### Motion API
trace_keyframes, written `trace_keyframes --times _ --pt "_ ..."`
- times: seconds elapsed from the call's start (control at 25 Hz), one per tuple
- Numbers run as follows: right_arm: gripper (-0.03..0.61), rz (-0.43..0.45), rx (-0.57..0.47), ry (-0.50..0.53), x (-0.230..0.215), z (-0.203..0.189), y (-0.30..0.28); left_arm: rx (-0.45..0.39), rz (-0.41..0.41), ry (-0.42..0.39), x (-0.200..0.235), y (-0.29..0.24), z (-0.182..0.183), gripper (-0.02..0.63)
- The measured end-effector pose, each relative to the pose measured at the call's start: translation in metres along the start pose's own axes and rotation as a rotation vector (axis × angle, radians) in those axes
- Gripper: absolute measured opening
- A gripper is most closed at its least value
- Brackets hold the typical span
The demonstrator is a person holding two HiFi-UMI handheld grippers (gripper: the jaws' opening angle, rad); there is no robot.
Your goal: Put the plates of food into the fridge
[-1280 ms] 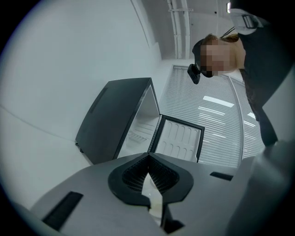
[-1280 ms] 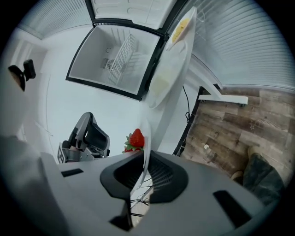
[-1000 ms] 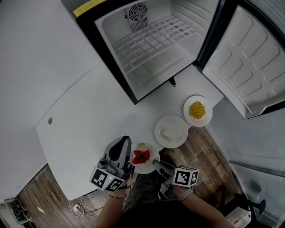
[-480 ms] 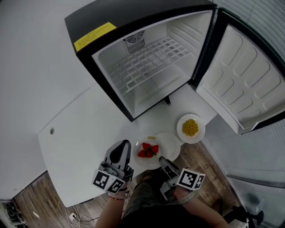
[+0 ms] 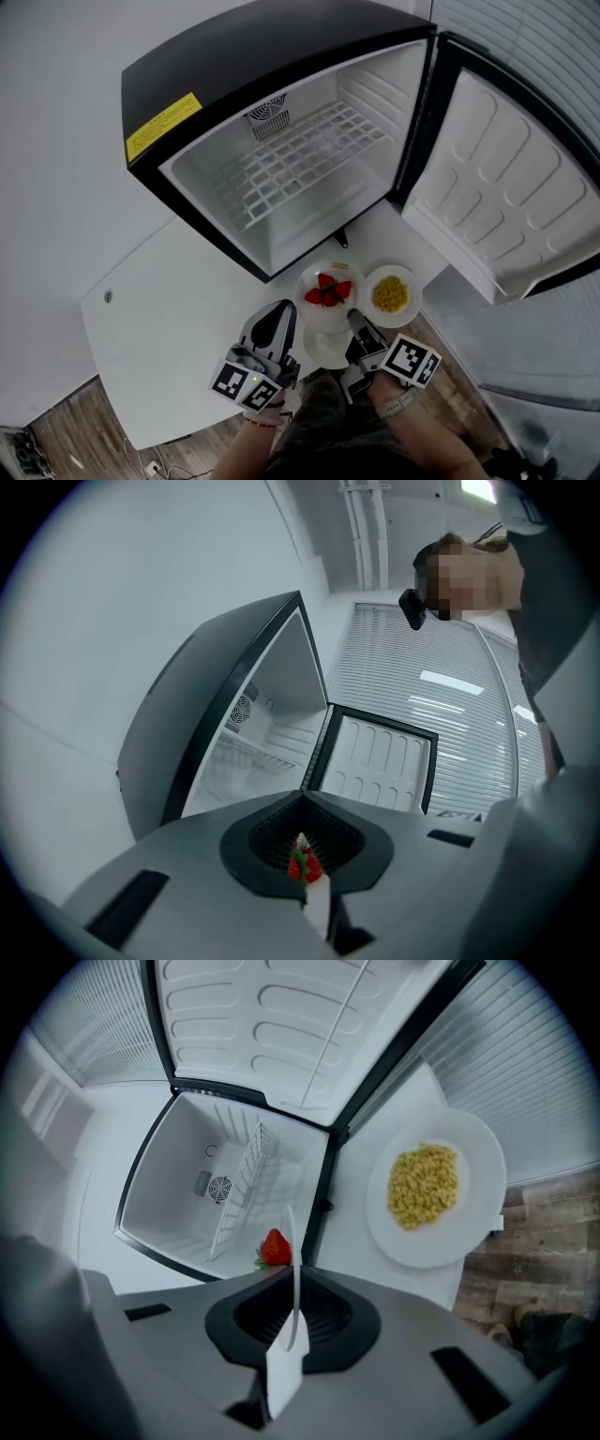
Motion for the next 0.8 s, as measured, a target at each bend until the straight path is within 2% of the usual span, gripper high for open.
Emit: trace_keyframes --times 0.16,0.32,0.52,0.68,0.8 --pt "0.015 0.0 -0.046 0.034 0.007 0.027 -0.018 0.004 -0.039 -0.008 -0.003 -0.027 0.0 0.006" --pt "0.015 0.004 -0.087 0.04 0.014 0.055 -0.042 0.057 -0.088 -0.045 -0.004 -0.058 -0.011 0.006" --pt "0.015 -0.018 -0.129 0.107 0.017 0.092 -0.077 0.067 -0.1 -0.038 0.009 -0.096 -0.019 0.006" --pt "0.015 -0.045 -0.168 0.135 0.016 0.119 -0.109 0.114 -0.18 -0.034 0.01 -0.127 -0.031 0.006" --pt "0.015 -0.053 -0.191 0.201 0.021 0.139 -0.133 0.135 -0.199 -0.024 0.017 -0.15 -0.04 0.006"
Point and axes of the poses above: the fingertips, and each gripper's own axes: y backward along the fingers, x to its left, z out of its top, the point moved 1 cm from there along y, backward along the fingers, and after that the axes turned 2 degrees about -x, right-handed, at the moved point
